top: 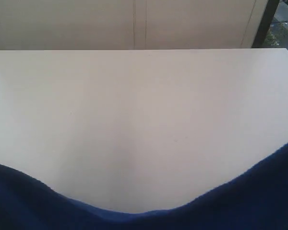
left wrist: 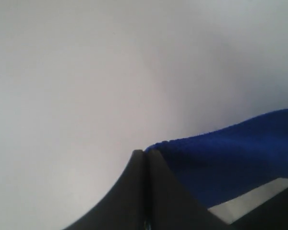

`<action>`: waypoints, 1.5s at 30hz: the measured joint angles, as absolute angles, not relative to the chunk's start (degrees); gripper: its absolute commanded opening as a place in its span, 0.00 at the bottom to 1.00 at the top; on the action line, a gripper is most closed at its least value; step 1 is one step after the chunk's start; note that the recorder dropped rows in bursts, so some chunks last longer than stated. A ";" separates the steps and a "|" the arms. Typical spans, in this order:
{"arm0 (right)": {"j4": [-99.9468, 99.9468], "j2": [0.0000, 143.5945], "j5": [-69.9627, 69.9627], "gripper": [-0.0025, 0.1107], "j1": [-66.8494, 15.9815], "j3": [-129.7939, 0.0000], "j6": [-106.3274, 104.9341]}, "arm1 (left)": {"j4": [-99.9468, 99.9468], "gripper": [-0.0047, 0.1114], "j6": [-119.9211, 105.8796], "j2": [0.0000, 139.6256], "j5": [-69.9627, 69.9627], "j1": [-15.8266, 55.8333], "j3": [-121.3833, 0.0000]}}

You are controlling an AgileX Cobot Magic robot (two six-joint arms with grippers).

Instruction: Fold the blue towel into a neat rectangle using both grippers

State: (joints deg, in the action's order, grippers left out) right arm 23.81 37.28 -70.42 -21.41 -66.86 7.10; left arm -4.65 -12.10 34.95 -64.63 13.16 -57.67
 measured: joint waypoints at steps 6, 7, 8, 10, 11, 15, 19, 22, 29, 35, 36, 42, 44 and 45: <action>34.69 53.32 -69.01 0.02 -21.41 -60.36 12.74 | -4.06 0.04 -12.00 52.45 -53.18 13.16 -54.38; 36.89 56.60 -67.71 0.02 -21.41 -59.37 14.80 | -3.88 0.04 -12.07 55.17 -50.28 13.16 -54.27; 38.69 60.10 -66.53 0.02 -21.41 -58.58 17.21 | -3.39 0.04 -12.07 57.99 -47.95 13.16 -54.24; 42.88 67.19 -63.51 0.02 -21.41 -57.79 21.93 | -2.34 0.04 -12.07 64.60 -42.22 13.16 -54.24; 44.54 70.59 -61.76 0.02 -21.10 -57.63 23.88 | -1.92 0.04 -11.97 67.73 -39.50 13.16 -54.24; 47.80 81.77 -53.67 0.02 -18.73 -57.54 29.01 | -1.07 0.04 -11.93 78.86 -30.45 13.16 -54.15; 52.19 91.51 -46.87 0.02 -14.23 -57.54 35.34 | 1.09 0.04 -12.03 86.65 -20.85 13.16 -54.15; 55.76 97.05 -40.80 0.02 -11.00 -57.54 39.73 | 1.97 0.04 -12.03 91.44 -12.91 13.16 -54.15; 66.45 103.84 -35.51 0.02 -4.80 -59.03 51.75 | 2.31 0.04 -12.03 99.49 0.00 10.57 -54.15; 68.46 105.75 -28.45 0.02 -1.01 -60.64 54.94 | 2.31 0.04 -12.03 103.58 5.81 5.89 -54.15; 68.56 106.29 -27.75 0.02 -0.62 -60.93 55.53 | 2.31 0.04 -12.03 104.19 6.56 5.41 -54.15; 69.90 111.17 -24.81 0.02 1.71 -64.41 58.02 | 2.31 0.04 -12.03 107.23 14.47 4.48 -54.15; 70.41 112.91 -24.40 0.02 1.71 -65.71 58.14 | 2.31 0.04 -12.03 108.80 15.47 4.45 -54.83; 70.71 113.53 -24.25 0.02 1.71 -66.24 58.38 | 2.31 0.04 -12.03 109.46 15.61 4.45 -55.16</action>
